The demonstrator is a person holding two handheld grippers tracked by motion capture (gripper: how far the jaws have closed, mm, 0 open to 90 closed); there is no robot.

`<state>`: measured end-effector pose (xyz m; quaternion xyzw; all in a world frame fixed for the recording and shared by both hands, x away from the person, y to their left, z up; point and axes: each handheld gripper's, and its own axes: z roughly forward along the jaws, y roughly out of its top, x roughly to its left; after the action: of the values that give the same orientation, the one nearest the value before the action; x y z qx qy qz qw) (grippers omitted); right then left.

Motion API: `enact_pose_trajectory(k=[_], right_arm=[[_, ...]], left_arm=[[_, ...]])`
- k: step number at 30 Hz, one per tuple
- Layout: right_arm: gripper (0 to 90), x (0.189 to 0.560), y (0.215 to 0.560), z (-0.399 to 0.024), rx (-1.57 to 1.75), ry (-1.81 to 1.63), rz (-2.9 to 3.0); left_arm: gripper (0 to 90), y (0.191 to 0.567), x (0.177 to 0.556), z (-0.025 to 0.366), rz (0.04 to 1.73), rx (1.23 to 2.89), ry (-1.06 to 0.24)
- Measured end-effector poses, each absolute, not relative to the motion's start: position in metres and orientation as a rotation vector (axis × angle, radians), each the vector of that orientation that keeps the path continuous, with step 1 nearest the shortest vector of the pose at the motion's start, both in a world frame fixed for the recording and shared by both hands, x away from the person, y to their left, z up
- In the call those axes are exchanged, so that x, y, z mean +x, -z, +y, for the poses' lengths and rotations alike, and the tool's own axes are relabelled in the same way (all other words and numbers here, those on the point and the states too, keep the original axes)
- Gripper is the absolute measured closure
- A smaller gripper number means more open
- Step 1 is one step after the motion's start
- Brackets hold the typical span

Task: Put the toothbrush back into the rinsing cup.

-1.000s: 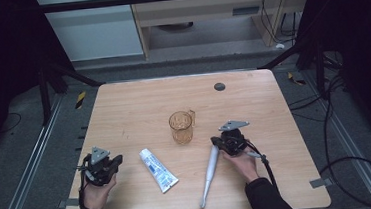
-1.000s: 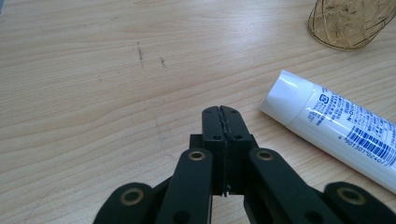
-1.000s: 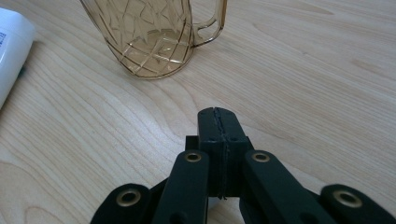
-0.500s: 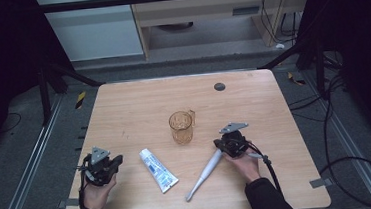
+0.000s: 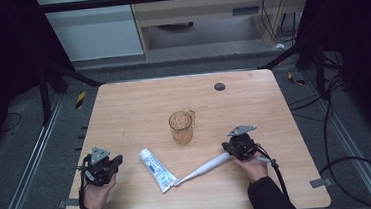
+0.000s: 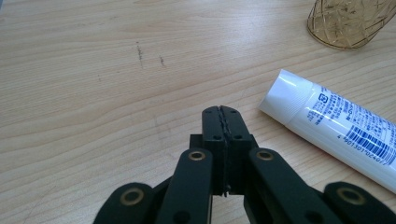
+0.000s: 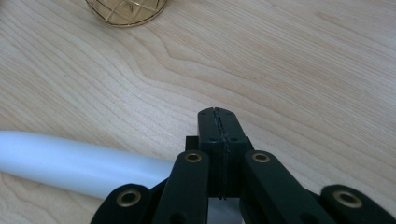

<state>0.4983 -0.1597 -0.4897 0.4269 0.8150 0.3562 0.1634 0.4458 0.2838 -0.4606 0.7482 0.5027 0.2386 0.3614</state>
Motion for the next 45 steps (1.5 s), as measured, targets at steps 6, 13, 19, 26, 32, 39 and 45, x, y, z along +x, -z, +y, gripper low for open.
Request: enact_pose_trajectory(k=[6,13,19,26,32,39,45], right_arm=[[90.0,0.489,0.486,-0.167,1.213,-1.022,2.322],[90.0,0.480,0.488,-0.173,1.217,-1.004,2.328],[90.0,0.473,0.488,-0.177,1.220,-0.998,2.332],[90.0,0.463,0.488,-0.184,1.232,-0.993,2.333],[90.0,0.453,0.488,-0.189,1.242,-0.996,2.333],[90.0,0.445,0.488,-0.194,1.258,-1.001,2.333],[90.0,0.437,0.487,-0.199,1.255,-1.011,2.333]], left_arm=[[89.8,0.461,0.446,0.284,1.294,1.927,-0.615],[89.8,0.460,0.446,0.284,1.299,1.923,-0.615],[89.8,0.460,0.445,0.284,1.296,1.925,-0.615],[89.8,0.460,0.445,0.283,1.293,1.929,-0.615],[89.8,0.460,0.445,0.283,1.294,1.926,-0.614],[89.8,0.460,0.445,0.283,1.293,1.926,-0.613],[89.8,0.460,0.445,0.283,1.292,1.931,-0.613]])
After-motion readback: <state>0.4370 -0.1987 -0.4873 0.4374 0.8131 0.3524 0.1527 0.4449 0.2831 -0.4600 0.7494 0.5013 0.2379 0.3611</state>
